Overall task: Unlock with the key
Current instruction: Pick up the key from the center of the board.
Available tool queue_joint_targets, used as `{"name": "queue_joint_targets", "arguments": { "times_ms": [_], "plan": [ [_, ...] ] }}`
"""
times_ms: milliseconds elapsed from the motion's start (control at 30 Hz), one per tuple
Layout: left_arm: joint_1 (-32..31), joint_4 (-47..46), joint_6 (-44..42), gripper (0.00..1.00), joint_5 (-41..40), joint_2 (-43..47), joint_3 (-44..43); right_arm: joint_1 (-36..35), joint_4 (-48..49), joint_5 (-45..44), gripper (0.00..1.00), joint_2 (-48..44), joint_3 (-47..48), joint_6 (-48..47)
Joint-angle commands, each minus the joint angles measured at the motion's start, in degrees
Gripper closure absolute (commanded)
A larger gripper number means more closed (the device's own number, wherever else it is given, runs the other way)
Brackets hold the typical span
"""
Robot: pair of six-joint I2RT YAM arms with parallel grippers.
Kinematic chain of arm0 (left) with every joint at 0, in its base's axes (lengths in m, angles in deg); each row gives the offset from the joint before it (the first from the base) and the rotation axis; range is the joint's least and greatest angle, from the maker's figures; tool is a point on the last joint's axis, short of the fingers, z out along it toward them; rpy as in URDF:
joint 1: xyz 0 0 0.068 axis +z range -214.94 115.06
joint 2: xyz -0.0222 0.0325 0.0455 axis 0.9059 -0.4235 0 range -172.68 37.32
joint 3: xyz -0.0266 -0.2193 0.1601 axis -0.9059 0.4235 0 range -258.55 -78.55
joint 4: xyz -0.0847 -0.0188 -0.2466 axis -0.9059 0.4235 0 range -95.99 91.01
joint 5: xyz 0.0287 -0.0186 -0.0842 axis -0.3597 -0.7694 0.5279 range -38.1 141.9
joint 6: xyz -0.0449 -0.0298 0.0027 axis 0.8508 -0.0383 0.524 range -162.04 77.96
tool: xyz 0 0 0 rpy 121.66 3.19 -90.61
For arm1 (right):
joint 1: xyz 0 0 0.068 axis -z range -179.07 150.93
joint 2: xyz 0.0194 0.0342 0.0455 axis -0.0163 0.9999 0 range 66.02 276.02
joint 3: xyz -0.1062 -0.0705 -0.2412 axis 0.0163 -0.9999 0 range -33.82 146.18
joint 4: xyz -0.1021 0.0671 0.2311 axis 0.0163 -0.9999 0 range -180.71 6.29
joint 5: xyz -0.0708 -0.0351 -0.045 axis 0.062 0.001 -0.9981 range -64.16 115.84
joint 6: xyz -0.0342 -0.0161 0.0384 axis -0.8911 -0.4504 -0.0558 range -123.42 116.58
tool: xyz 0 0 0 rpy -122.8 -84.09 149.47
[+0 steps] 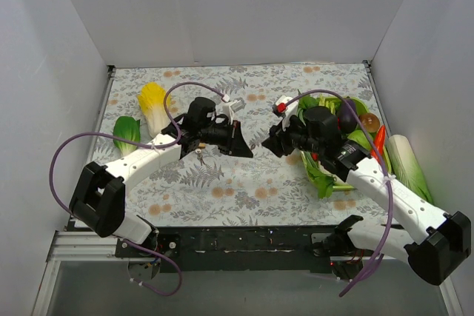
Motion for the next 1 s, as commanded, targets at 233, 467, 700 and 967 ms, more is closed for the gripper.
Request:
{"name": "queue_joint_targets", "arguments": {
  "times_ms": [233, 467, 700, 967],
  "plan": [
    [0.3, 13.3, -6.8, 1.0, 8.7, 5.6, 1.3, 0.5, 1.6, 19.7, 0.39, -4.4, -0.7, 5.3],
    [-1.5, 16.0, -9.4, 1.0, 19.1, 6.9, 2.8, 0.5, 10.0, 35.1, 0.39, -2.5, -4.1, 12.6],
    [-4.6, 18.0, -10.5, 1.0, 21.1, 5.1, 3.5, 0.4, 14.7, 40.8, 0.39, -2.0, -4.9, 13.9],
    [-5.6, 17.9, -11.0, 1.0, 23.9, 2.9, 3.0, -1.8, 10.6, 44.2, 0.44, 1.0, -4.6, 11.3]
  ]
}}
